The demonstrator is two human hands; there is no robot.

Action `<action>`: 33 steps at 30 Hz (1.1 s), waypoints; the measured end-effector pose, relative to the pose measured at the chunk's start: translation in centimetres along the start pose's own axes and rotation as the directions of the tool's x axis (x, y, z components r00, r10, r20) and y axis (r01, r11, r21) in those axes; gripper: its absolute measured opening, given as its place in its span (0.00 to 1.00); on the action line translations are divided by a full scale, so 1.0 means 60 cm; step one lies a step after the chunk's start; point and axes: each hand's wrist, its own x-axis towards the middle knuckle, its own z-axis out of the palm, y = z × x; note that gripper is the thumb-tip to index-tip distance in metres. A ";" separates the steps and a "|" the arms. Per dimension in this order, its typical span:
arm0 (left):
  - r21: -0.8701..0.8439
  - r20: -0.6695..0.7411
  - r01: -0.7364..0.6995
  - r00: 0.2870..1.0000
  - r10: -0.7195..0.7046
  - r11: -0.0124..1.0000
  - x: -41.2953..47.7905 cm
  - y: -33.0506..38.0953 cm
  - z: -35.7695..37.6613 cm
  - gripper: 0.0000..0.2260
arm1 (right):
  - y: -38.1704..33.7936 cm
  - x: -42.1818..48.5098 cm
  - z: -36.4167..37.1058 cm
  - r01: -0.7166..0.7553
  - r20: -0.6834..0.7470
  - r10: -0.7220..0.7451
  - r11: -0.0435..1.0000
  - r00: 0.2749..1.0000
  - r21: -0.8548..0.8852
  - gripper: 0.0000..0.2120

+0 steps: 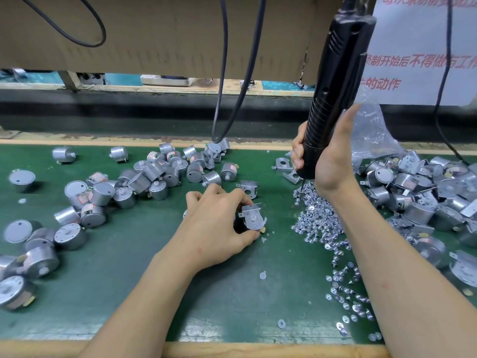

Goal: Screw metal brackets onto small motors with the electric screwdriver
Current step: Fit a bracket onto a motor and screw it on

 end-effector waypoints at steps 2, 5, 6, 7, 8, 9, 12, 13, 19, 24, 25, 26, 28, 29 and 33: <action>-0.007 0.001 -0.001 1.000 0.001 1.000 0.001 0.001 0.000 0.17 | -0.002 -0.003 0.005 -0.013 0.008 0.013 1.000 1.000 -0.010 0.41; -0.019 0.008 0.005 1.000 -0.005 1.000 0.001 0.002 0.000 0.17 | -0.002 -0.006 0.010 -0.053 0.017 0.053 0.999 0.998 -0.003 0.42; -0.025 0.010 0.005 1.000 -0.004 1.000 0.001 0.003 0.000 0.17 | -0.003 -0.008 0.013 -0.061 0.033 0.060 0.998 0.998 0.011 0.41; -0.032 0.010 0.001 1.000 -0.001 1.000 0.000 0.003 0.000 0.17 | -0.005 -0.011 0.018 -0.065 0.060 0.063 0.997 0.996 0.032 0.41; -0.038 0.008 -0.003 1.000 0.004 0.999 0.000 0.004 0.000 0.17 | -0.008 -0.014 0.023 -0.064 0.091 0.059 0.997 0.994 0.048 0.41; -0.043 0.004 -0.008 1.000 0.009 0.999 0.000 0.004 -0.001 0.17 | -0.010 -0.018 0.031 -0.062 0.125 0.053 0.996 0.991 0.068 0.40; -0.038 -0.002 -0.020 1.000 0.020 0.999 0.001 0.006 -0.002 0.19 | -0.013 -0.030 0.055 -0.067 0.213 0.037 0.989 0.976 0.132 0.36; -0.038 -0.002 -0.022 1.000 0.022 0.999 0.001 0.006 -0.003 0.19 | -0.011 -0.034 0.063 -0.074 0.231 0.039 0.987 0.972 0.145 0.37; -0.050 -0.003 -0.025 1.000 0.025 0.998 0.001 0.007 -0.002 0.18 | -0.001 -0.047 0.097 -0.083 0.242 0.049 0.988 0.969 0.133 0.38; -0.053 -0.004 -0.017 1.000 0.016 0.998 0.002 0.006 0.000 0.19 | 0.004 -0.047 0.102 -0.120 0.213 0.088 0.983 0.973 0.139 0.39; -0.054 -0.004 -0.017 1.000 0.017 0.998 0.002 0.006 0.000 0.19 | 0.004 -0.047 0.103 -0.122 0.208 0.092 0.983 0.974 0.135 0.37; -0.055 -0.004 -0.017 1.000 0.017 0.998 0.001 0.006 0.000 0.19 | 0.004 -0.047 0.105 -0.124 0.205 0.095 0.983 0.974 0.134 0.36; -0.054 -0.001 -0.018 1.000 0.018 0.998 0.001 0.006 0.000 0.19 | 0.006 -0.047 0.106 -0.121 0.200 0.093 0.984 0.975 0.131 0.36; -0.053 0.002 -0.018 1.000 0.018 0.998 0.001 0.006 -0.001 0.19 | 0.007 -0.047 0.107 -0.118 0.199 0.091 0.985 0.976 0.129 0.37; -0.040 0.009 -0.018 1.000 0.018 0.999 0.001 0.007 -0.003 0.20 | 0.009 -0.047 0.110 -0.119 0.224 0.088 0.985 0.971 0.126 0.42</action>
